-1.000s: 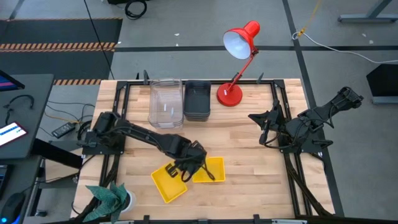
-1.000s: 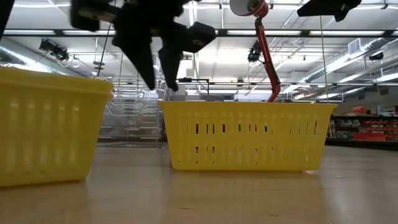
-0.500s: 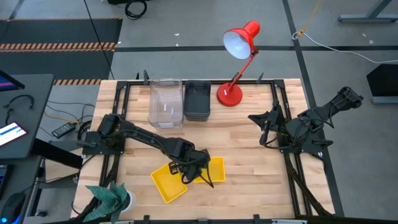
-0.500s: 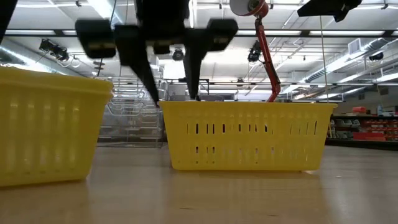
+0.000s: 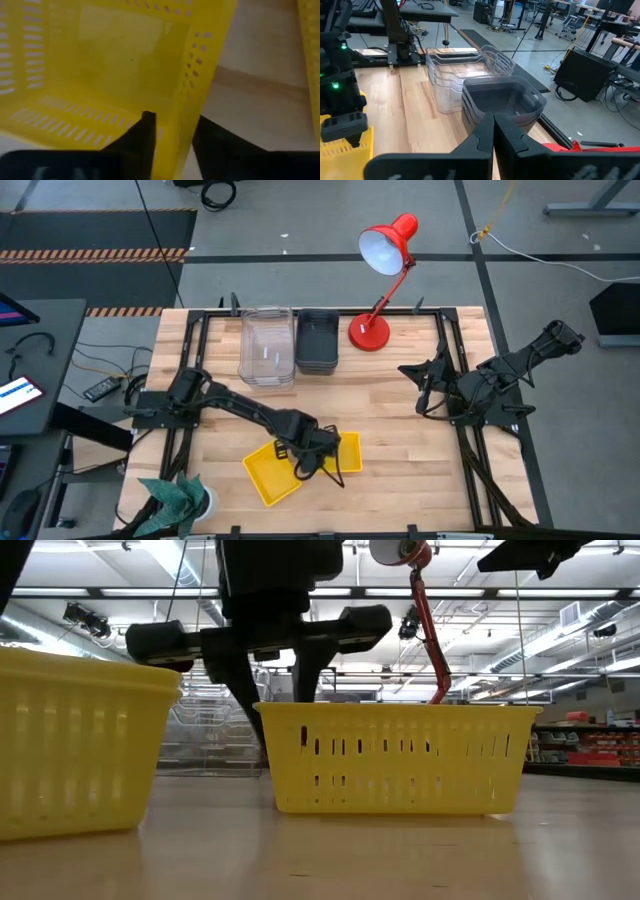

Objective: Stack baskets by color
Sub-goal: Stack the right yellow bin on the yellow bins

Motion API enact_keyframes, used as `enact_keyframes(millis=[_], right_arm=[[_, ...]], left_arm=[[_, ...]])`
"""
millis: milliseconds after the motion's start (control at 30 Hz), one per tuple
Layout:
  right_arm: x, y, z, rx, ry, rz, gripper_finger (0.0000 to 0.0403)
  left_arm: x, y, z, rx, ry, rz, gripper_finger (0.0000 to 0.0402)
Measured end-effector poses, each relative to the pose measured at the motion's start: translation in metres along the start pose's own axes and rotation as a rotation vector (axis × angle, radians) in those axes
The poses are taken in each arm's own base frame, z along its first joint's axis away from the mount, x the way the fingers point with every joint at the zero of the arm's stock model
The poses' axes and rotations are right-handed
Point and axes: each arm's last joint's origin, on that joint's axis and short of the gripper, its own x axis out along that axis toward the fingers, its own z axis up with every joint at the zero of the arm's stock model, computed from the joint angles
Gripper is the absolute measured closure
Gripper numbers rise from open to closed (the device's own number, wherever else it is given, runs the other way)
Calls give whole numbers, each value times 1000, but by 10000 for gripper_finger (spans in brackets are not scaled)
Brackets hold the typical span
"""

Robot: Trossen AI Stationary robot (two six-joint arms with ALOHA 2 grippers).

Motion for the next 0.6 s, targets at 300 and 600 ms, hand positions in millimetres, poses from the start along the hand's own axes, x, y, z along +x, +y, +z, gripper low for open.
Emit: enact_keyframes(millis=[300,600], right_arm=[[0,0,0,-2,0,-1,394],[-5,-4,-3,-4,15,4,394]], left_arm=[[-31,11,2,-238,-12,-27,387],[-108,33,8,-906,-129,-130,389]])
